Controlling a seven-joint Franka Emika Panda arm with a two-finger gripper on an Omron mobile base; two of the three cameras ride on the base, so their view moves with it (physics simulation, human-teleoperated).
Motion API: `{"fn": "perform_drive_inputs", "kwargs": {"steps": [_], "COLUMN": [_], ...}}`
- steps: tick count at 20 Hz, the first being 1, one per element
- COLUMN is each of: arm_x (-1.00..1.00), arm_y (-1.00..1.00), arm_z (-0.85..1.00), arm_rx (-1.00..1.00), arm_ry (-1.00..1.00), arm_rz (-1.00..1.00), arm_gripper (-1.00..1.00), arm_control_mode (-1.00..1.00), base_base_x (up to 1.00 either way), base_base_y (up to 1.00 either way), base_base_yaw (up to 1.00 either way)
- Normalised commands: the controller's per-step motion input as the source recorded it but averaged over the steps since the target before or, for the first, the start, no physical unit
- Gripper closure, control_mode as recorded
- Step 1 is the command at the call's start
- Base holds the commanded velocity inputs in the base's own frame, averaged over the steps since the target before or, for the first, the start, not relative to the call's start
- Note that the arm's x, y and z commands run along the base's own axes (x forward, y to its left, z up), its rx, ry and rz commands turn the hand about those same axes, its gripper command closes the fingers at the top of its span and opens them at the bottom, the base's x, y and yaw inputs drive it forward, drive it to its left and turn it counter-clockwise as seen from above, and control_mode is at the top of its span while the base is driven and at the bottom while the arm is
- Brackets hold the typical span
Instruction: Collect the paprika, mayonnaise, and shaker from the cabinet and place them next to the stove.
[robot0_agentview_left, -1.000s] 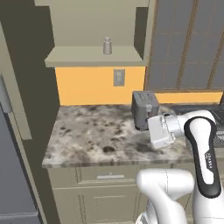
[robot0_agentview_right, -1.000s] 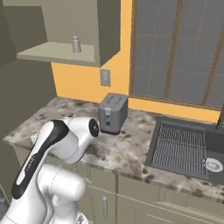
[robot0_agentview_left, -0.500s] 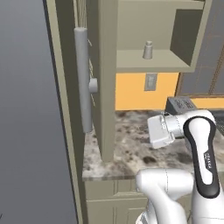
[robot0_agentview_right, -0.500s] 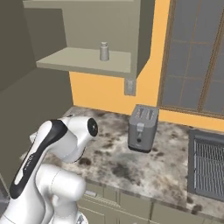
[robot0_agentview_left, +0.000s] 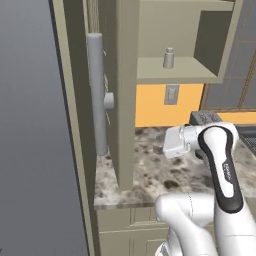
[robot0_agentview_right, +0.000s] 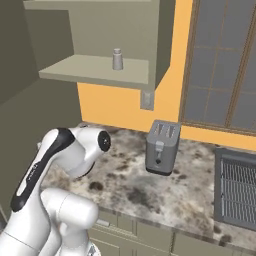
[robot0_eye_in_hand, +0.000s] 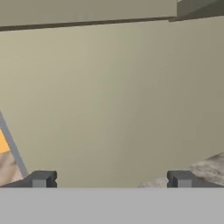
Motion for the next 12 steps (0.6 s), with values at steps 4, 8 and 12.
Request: {"fn": "perform_drive_inputs", "kwargs": {"steps": [4, 8, 12], "arm_x": [0.08, -0.01, 0.00], "arm_y": [-0.01, -0.34, -0.51], "arm_z": [0.61, 0.61, 0.57], "arm_rx": [0.00, 0.00, -0.01], "arm_ry": [0.00, 0.06, 0.06], "arm_rz": [-0.31, -0.36, -0.38], "arm_gripper": [-1.00, -1.00, -1.00], "arm_control_mode": [-1.00, -1.00, -1.00], "base_base_x": [0.00, 0.00, 0.00], "base_base_y": [0.00, 0.00, 0.00], "base_base_yaw": [0.00, 0.00, 0.00]}}
